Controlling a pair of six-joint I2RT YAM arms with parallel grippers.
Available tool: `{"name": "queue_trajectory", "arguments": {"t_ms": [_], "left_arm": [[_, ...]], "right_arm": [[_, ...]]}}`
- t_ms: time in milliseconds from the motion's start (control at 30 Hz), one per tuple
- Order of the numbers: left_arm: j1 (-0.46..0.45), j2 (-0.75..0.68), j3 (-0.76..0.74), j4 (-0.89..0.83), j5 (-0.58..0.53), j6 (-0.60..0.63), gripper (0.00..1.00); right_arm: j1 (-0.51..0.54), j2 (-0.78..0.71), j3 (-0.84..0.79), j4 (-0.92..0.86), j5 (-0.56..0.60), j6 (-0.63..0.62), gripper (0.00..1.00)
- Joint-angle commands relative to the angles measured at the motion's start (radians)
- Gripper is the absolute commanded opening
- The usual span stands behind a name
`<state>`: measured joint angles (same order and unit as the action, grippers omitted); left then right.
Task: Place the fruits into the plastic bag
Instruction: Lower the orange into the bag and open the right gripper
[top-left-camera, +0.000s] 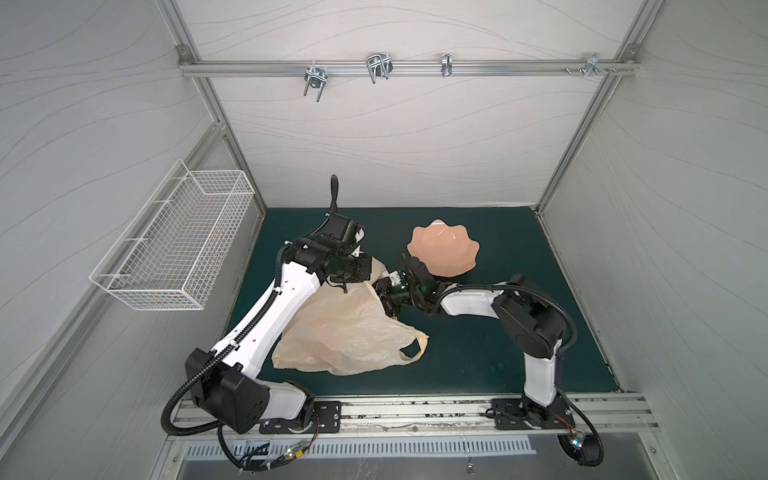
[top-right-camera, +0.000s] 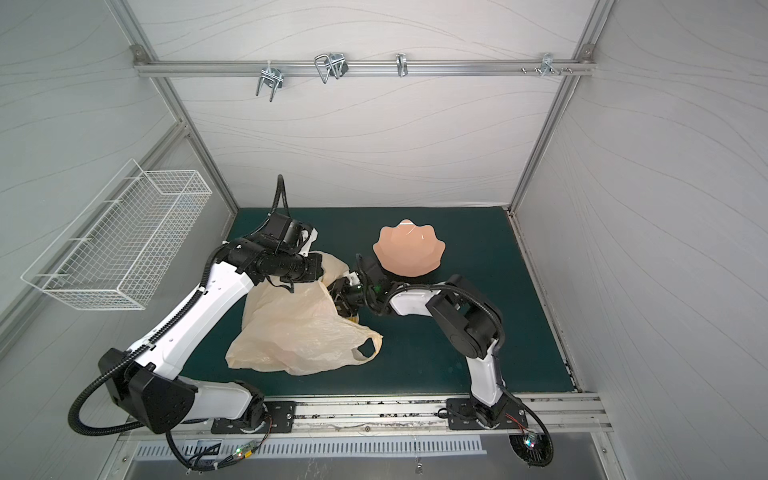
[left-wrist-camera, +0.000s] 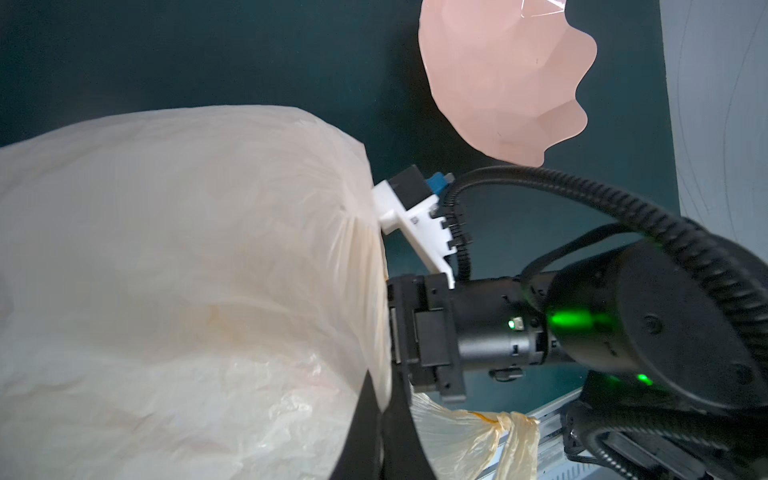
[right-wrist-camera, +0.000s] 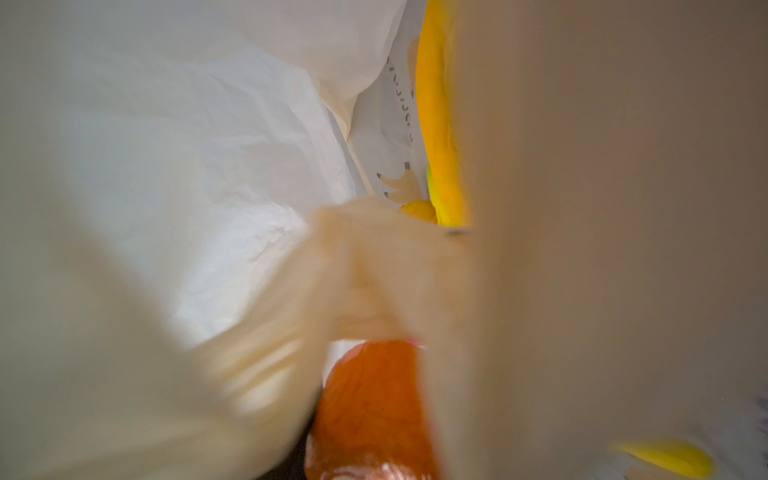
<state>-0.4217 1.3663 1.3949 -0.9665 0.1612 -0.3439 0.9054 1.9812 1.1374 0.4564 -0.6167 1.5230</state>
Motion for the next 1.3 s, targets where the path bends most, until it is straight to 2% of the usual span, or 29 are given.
{"name": "queue_trajectory", "arguments": {"t_ms": [0, 200, 500, 633, 967, 1000, 1267], "left_arm": [[-0.003, 0.004, 0.020, 0.031, 0.010, -0.005, 0.00], [-0.003, 0.004, 0.015, 0.039, 0.015, -0.010, 0.00], [-0.004, -0.003, 0.008, 0.039, 0.010, -0.008, 0.00], [-0.003, -0.005, 0.008, 0.037, 0.007, -0.007, 0.00], [-0.003, -0.011, 0.004, 0.032, -0.009, -0.001, 0.00], [-0.003, -0.012, 0.004, 0.032, -0.013, 0.002, 0.00], [-0.003, -0.004, 0.017, 0.023, -0.022, 0.017, 0.00]], "right_arm": [[0.032, 0.068, 0.074, -0.007, -0.067, 0.071, 0.16], [0.069, 0.154, 0.180, -0.050, -0.122, 0.097, 0.25], [0.071, 0.153, 0.193, -0.081, -0.139, 0.090, 0.71], [0.062, 0.134, 0.174, -0.055, -0.135, 0.086, 0.87], [0.019, 0.027, 0.087, -0.070, -0.092, 0.029, 0.94], [0.013, 0.009, 0.074, -0.083, -0.085, 0.020, 0.99], [-0.046, -0.158, -0.018, -0.264, -0.005, -0.107, 0.99]]}}
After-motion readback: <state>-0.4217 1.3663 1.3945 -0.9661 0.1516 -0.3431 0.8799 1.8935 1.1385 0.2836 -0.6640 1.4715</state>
